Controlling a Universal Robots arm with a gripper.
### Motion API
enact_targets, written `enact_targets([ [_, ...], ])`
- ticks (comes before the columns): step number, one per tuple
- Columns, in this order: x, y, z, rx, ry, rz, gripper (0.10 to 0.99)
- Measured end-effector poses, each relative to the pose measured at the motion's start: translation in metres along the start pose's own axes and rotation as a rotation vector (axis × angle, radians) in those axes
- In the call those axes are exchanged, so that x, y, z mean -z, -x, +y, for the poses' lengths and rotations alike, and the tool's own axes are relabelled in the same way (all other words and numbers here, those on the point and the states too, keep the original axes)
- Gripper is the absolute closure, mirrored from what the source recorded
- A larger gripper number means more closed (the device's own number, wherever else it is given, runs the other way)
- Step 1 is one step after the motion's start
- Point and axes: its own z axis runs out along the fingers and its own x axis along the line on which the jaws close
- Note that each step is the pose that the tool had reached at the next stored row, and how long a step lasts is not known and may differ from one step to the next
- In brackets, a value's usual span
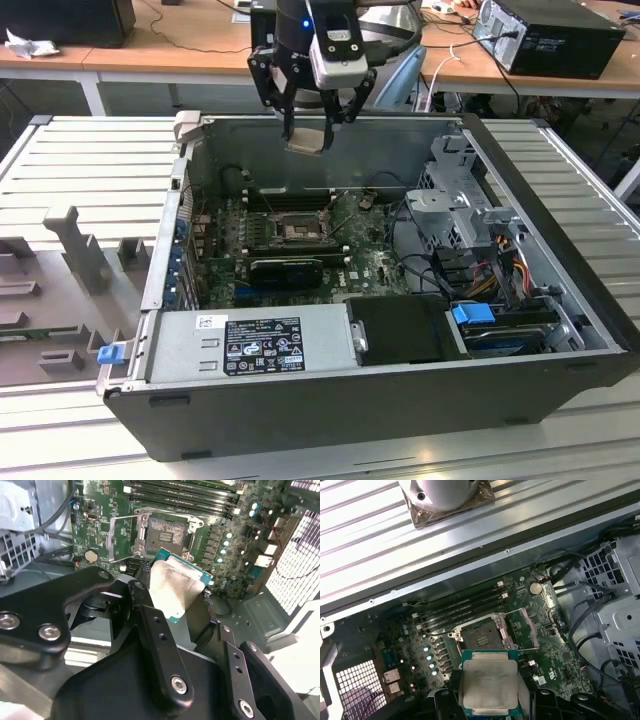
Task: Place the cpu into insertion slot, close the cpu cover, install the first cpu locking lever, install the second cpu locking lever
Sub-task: 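Place the cpu into insertion slot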
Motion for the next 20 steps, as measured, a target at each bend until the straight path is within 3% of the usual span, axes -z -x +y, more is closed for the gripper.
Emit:
enact_targets([
  [4, -0.0002, 0.0000, 0.0000, -0.096, 0.002, -0.0079, 0.561],
  [8, -0.0002, 0.0000, -0.0001, -0.146, 0.002, -0.0120, 0.561],
  [13, -0.0006, 0.0000, -0.0001, -0.262, 0.005, -0.0217, 0.561],
  [20, -0.0009, 0.0000, -0.0001, -0.376, 0.006, -0.0313, 0.561],
])
